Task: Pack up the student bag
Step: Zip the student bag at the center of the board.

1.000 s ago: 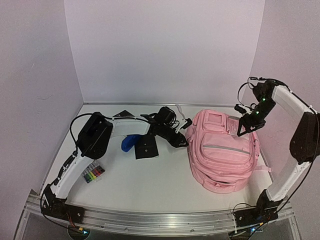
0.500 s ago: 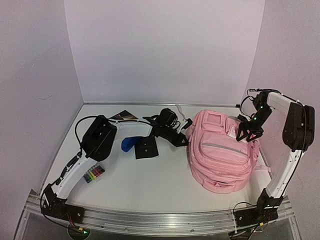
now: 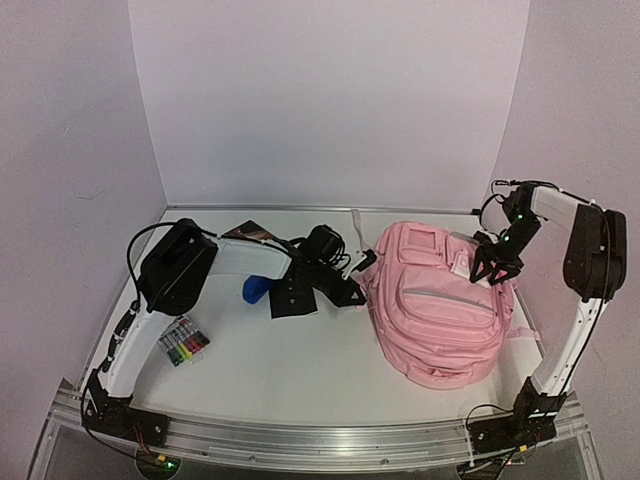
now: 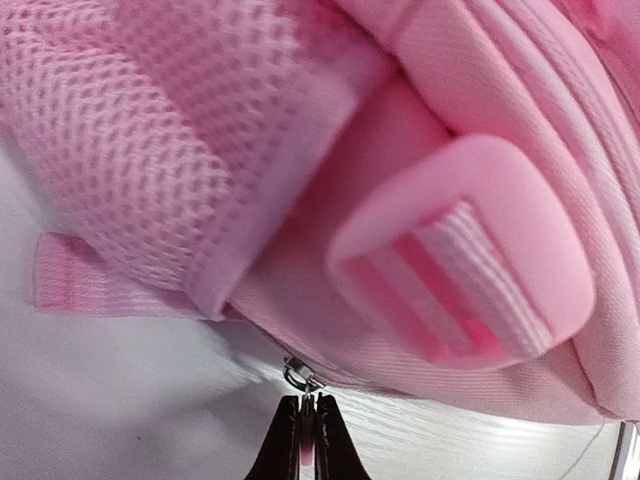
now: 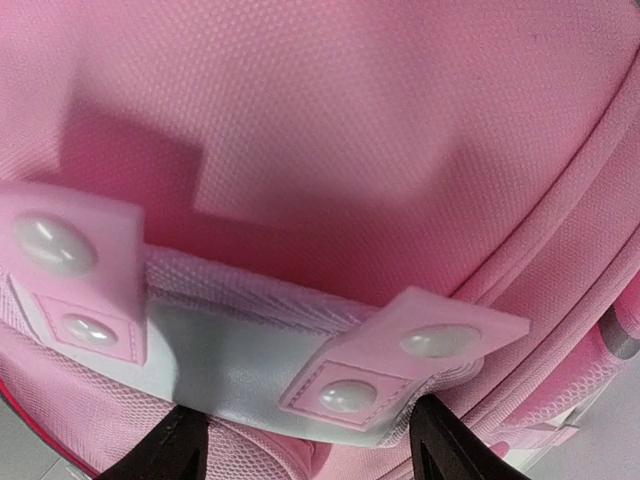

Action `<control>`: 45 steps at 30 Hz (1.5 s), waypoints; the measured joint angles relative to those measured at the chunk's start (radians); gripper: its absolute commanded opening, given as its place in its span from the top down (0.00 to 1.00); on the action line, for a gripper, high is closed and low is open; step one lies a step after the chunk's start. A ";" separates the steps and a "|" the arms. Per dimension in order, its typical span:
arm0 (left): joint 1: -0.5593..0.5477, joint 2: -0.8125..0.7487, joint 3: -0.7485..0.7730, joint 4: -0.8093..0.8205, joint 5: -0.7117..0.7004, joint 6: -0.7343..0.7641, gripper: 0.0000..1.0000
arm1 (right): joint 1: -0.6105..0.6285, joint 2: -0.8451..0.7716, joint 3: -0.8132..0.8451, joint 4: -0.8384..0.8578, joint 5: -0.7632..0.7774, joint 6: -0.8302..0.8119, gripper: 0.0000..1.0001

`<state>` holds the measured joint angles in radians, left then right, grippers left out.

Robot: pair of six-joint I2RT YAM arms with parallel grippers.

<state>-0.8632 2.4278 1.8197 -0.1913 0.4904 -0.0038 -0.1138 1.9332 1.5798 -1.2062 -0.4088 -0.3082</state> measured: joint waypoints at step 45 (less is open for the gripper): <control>-0.086 -0.176 -0.211 0.006 -0.227 0.168 1.00 | 0.546 0.174 0.466 0.105 -0.019 0.116 0.31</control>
<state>-0.9491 2.2517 1.6091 -0.1851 0.2632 0.1637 0.4321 2.1076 2.0462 -1.1011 -0.4283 -0.1918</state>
